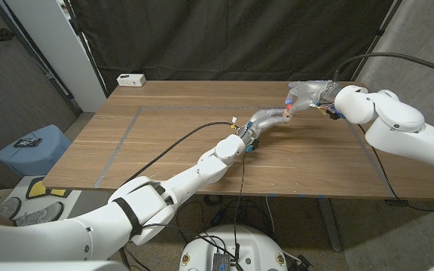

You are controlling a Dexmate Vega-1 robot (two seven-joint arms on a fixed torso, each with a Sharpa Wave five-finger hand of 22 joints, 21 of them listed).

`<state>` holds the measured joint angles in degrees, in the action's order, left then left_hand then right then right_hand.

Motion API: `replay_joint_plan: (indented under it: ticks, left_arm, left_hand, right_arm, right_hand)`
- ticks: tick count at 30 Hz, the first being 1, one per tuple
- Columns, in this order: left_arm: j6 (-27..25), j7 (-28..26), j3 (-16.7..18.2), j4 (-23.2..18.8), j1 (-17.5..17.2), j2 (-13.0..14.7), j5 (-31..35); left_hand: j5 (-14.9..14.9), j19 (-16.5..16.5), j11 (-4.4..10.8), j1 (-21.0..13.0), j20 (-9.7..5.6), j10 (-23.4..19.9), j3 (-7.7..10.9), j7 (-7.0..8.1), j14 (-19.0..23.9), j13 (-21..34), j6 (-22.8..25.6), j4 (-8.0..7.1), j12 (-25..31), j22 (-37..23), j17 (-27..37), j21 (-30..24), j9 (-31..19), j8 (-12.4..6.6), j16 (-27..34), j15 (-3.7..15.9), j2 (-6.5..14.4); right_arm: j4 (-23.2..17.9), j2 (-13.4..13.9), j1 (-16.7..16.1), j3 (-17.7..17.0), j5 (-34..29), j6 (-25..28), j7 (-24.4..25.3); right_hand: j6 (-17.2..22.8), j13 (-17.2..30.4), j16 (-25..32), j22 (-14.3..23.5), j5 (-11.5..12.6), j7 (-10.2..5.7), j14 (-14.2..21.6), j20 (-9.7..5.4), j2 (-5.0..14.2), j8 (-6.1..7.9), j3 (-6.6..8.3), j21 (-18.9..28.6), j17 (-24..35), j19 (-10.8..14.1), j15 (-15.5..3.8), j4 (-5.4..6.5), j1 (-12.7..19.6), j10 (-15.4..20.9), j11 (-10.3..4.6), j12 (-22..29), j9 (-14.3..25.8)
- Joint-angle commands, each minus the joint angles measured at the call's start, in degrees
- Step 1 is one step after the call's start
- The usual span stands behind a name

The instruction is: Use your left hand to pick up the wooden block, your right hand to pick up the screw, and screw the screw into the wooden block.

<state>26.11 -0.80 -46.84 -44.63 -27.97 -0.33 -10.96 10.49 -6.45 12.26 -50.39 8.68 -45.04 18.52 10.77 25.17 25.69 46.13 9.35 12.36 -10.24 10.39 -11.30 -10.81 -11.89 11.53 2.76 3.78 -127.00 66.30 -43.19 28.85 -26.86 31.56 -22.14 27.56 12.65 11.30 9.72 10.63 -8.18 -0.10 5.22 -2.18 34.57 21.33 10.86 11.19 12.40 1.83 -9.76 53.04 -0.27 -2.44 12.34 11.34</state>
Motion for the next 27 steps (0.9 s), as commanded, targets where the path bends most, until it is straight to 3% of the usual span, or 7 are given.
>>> replay_joint_plan:
  ticks: [1, 27]
  left_arm:
    - [-0.31, 0.03, 0.01, -0.64, -0.34, 0.21, -0.05]
    - [-0.52, -0.18, -0.14, -0.94, -0.47, 0.23, 0.18]
  left_hand:
    - [0.49, 0.10, 0.15, -0.98, -0.15, -0.78, 0.27, 0.38, 0.41, 0.13, 1.31, 0.31, 0.41, -0.20, 0.13, -0.32, -0.29, -0.53, 0.31, 3.55, 0.14]
    - [0.42, 0.26, 0.15, -3.34, -0.21, -1.98, 0.69, 0.15, 0.26, 0.21, 2.90, 0.52, 0.53, -0.19, 0.16, -0.26, -0.26, -1.00, 0.35, 3.88, -0.08]
  right_arm:
    - [-0.07, -0.03, -0.64, -0.46, -0.18, 0.35, 0.68]
    - [-0.31, 0.41, -2.50, -1.42, 0.51, 0.74, 3.31]
  right_hand:
    - [1.30, 0.31, 0.52, 0.13, -0.13, -0.15, 0.47, 0.05, 0.01, 0.66, 0.23, 0.49, 0.04, 0.61, -0.36, 0.40, 0.45, 0.80, -0.16, 0.48, 0.34]
    - [7.06, 0.27, 1.09, 0.13, -0.39, -0.01, 2.35, 0.10, 0.26, 2.99, -0.27, 0.72, 0.27, 2.36, -1.00, 1.06, -0.32, 3.32, -0.44, 1.17, 0.84]
